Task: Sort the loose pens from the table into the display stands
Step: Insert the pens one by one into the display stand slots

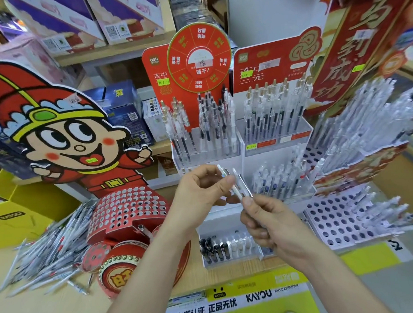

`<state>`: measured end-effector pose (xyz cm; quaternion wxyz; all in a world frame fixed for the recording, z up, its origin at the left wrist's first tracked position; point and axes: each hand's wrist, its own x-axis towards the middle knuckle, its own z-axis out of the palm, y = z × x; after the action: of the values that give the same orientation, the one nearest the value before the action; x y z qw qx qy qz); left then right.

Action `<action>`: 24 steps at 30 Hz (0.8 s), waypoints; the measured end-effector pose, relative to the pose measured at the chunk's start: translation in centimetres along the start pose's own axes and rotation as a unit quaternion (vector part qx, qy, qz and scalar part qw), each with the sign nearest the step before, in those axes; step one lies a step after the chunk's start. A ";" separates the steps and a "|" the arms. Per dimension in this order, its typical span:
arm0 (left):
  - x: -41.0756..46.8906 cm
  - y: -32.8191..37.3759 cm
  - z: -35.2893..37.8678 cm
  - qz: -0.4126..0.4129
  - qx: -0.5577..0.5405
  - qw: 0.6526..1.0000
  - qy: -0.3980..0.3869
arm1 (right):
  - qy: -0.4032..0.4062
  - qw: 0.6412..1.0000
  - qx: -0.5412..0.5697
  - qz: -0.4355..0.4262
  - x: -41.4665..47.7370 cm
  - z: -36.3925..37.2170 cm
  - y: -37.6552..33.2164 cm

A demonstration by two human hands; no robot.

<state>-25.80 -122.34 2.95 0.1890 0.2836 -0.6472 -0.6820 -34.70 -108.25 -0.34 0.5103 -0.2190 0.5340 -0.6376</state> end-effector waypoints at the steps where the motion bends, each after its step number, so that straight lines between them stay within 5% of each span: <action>1: -0.2 0.0 0.3 0.002 -0.002 1.000 -0.005 | 0.000 1.000 -0.007 -0.001 -0.1 0.1 -0.1; 8: 0.3 0.2 2.1 0.023 0.002 1.000 -0.014 | 0.040 0.999 -0.025 0.009 -1.6 -1.5 -0.9; 16: 1.4 1.3 8.3 0.103 0.045 0.990 -0.091 | 0.221 0.971 -0.078 -0.055 -6.9 -9.7 -2.2; 24: 2.2 -0.9 17.3 0.105 0.156 0.966 -0.178 | 0.395 0.904 0.044 -0.155 -12.8 -19.8 -4.0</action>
<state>-38.34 -110.18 1.74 0.0947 0.1138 -0.7947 -0.5887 -47.80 -88.27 0.09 0.1616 -0.0064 0.6223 -0.7659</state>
